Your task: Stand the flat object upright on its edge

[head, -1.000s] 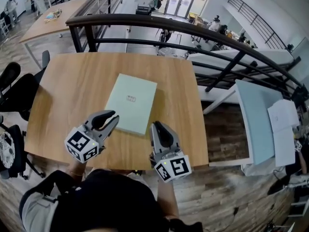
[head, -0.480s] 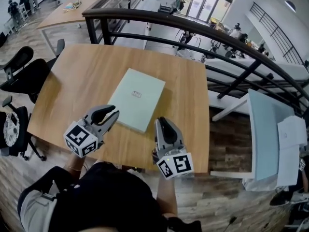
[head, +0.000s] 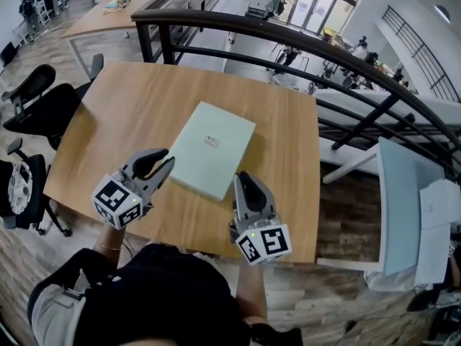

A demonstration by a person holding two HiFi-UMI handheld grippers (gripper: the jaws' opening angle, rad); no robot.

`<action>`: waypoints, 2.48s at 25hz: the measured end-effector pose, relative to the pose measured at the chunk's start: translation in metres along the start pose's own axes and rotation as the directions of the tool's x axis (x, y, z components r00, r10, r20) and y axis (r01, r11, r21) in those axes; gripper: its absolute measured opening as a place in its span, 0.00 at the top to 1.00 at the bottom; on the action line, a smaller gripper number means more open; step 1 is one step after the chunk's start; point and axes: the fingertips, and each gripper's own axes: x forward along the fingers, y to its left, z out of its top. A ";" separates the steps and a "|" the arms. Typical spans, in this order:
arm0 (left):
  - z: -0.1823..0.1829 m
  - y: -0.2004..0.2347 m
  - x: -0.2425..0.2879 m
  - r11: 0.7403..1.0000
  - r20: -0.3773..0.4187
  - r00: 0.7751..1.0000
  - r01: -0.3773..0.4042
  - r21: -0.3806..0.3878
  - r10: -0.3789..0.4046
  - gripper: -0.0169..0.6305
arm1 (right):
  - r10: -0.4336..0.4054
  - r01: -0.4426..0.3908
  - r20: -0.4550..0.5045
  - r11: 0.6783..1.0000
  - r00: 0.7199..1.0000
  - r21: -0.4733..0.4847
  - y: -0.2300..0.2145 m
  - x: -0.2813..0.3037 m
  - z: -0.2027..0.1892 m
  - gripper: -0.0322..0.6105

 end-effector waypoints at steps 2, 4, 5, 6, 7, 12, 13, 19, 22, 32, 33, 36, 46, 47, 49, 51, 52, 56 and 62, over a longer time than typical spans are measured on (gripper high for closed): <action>0.000 0.006 0.007 1.000 -0.002 1.000 0.007 0.002 -0.007 0.86 | -0.015 0.015 -0.001 1.000 1.000 -0.013 -0.005 0.002 0.002 0.89; 0.002 0.011 0.015 1.000 0.003 1.000 0.018 0.006 -0.018 0.86 | -0.034 0.034 -0.002 0.999 0.999 -0.025 -0.011 0.006 0.005 0.89; 0.002 0.014 0.020 1.000 0.010 1.000 0.023 0.006 -0.023 0.86 | -0.040 0.040 -0.007 0.999 0.999 -0.031 -0.014 0.008 0.005 0.90; 0.003 0.016 0.024 1.000 0.017 0.999 0.028 0.006 -0.028 0.86 | -0.045 0.044 -0.013 0.998 0.999 -0.035 -0.016 0.011 0.004 0.89; 0.004 0.018 0.029 0.999 0.023 0.999 0.034 0.007 -0.034 0.86 | -0.049 0.048 -0.018 0.998 0.999 -0.037 -0.020 0.014 0.004 0.89; 0.006 0.033 0.056 0.998 0.022 0.998 0.066 0.005 -0.067 0.86 | -0.071 0.069 -0.041 0.997 0.997 -0.047 -0.036 0.033 0.003 0.89; 0.005 0.037 0.062 0.997 0.019 0.997 0.071 0.003 -0.071 0.86 | -0.070 0.068 -0.049 0.997 0.996 -0.046 -0.039 0.037 0.001 0.89; -0.006 0.060 0.090 0.997 -0.007 0.997 0.071 -0.024 -0.071 0.83 | -0.078 0.076 -0.102 0.997 0.992 -0.029 -0.061 0.065 -0.014 0.89; -0.015 0.069 0.099 0.997 -0.023 0.998 0.061 -0.038 -0.062 0.82 | -0.096 0.093 -0.123 0.995 0.988 -0.031 -0.074 0.073 -0.020 0.89; -0.049 0.112 0.121 0.995 -0.094 0.995 0.028 -0.100 -0.037 0.77 | -0.154 0.160 -0.191 0.987 0.969 0.019 -0.109 0.100 -0.055 0.78; -0.053 0.115 0.124 0.994 -0.103 0.994 0.026 -0.105 -0.037 0.77 | -0.159 0.167 -0.199 0.986 0.967 0.022 -0.113 0.102 -0.058 0.77; -0.064 0.123 0.133 0.993 -0.126 0.991 0.021 -0.119 -0.036 0.74 | -0.180 0.191 -0.236 0.981 0.955 0.028 -0.124 0.107 -0.072 0.75; -0.110 0.150 0.162 0.987 -0.234 0.971 0.009 -0.160 -0.047 0.64 | -0.212 0.253 -0.347 0.965 0.914 0.075 -0.153 0.120 -0.117 0.68; -0.114 0.152 0.164 0.986 -0.244 0.969 0.005 -0.165 -0.045 0.63 | -0.213 0.256 -0.356 0.964 0.910 0.078 -0.156 0.121 -0.121 0.68; -0.124 0.157 0.167 0.984 -0.257 0.966 -0.006 -0.180 -0.041 0.62 | -0.216 0.263 -0.372 0.961 0.903 0.081 -0.160 0.123 -0.130 0.67; -0.131 0.162 0.170 0.981 -0.263 0.964 -0.014 -0.193 -0.038 0.62 | -0.221 0.271 -0.386 0.959 0.896 0.081 -0.163 0.125 -0.138 0.67; -0.134 0.165 0.172 0.981 -0.265 0.963 -0.015 -0.196 -0.038 0.62 | -0.224 0.277 -0.392 0.957 0.892 0.082 -0.165 0.126 -0.142 0.67; -0.146 0.172 0.179 0.979 -0.289 0.956 -0.013 -0.203 -0.047 0.61 | -0.239 0.300 -0.418 0.950 0.876 0.085 -0.173 0.126 -0.156 0.66; -0.166 0.177 0.191 0.970 -0.331 0.941 -0.006 -0.245 -0.078 0.56 | -0.248 0.329 -0.461 0.939 0.852 0.102 -0.183 0.127 -0.176 0.62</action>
